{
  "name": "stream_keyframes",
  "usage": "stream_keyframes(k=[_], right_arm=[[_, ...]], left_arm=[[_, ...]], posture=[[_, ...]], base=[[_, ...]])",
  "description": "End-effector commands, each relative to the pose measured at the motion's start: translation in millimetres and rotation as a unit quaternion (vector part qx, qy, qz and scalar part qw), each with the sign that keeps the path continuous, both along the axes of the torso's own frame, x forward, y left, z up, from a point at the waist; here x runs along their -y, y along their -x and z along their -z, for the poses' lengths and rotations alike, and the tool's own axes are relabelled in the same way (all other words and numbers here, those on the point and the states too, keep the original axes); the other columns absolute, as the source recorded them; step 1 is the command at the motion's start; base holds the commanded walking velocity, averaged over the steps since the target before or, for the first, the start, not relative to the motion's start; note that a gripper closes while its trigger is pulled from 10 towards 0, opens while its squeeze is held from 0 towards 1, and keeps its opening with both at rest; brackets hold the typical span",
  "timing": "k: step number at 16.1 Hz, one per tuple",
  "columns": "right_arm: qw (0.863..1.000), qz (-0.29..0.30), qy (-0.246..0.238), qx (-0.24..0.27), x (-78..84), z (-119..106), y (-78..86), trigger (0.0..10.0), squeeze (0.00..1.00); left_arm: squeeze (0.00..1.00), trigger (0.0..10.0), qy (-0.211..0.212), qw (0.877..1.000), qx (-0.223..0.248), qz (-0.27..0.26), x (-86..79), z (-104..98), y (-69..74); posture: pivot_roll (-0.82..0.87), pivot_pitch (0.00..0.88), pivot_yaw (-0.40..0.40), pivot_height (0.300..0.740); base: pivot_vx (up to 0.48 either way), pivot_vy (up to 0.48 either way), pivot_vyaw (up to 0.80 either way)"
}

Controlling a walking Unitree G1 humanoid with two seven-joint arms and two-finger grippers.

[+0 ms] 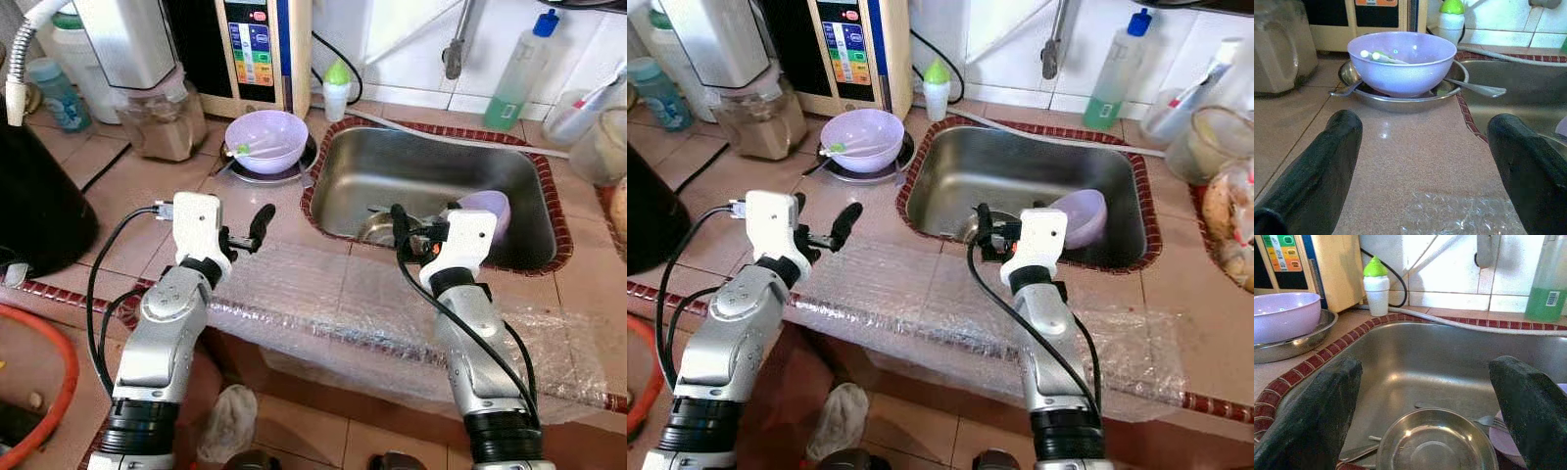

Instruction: Kitchen organization

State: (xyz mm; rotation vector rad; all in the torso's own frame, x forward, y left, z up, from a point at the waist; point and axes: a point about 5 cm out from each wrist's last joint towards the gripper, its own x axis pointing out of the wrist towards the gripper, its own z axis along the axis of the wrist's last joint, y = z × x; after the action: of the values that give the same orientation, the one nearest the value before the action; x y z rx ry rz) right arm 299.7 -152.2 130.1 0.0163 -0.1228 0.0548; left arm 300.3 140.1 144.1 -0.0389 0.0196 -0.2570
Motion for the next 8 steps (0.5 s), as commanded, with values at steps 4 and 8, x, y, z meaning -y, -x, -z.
stream_keyframes(k=[4,8], right_arm=[[1.0,-0.001,0.0,0.004,-2.5,-1.4,-2.8,10.0,0.0],[1.0,-0.002,-0.002,0.002,-3.0,-0.5,-3.7,10.0,0.0]], left_arm=[[0.0,10.0,0.002,1.0,0.004,0.009,1.6,-3.7,2.0],[0.0,10.0,0.003,1.0,0.003,0.013,2.7,-3.2,2.5]], posture=[[-0.01,0.034,0.051,0.74],[-0.01,0.033,0.049,0.74]], base=[[0.267,0.0,0.0],[0.293,0.0,0.0]])
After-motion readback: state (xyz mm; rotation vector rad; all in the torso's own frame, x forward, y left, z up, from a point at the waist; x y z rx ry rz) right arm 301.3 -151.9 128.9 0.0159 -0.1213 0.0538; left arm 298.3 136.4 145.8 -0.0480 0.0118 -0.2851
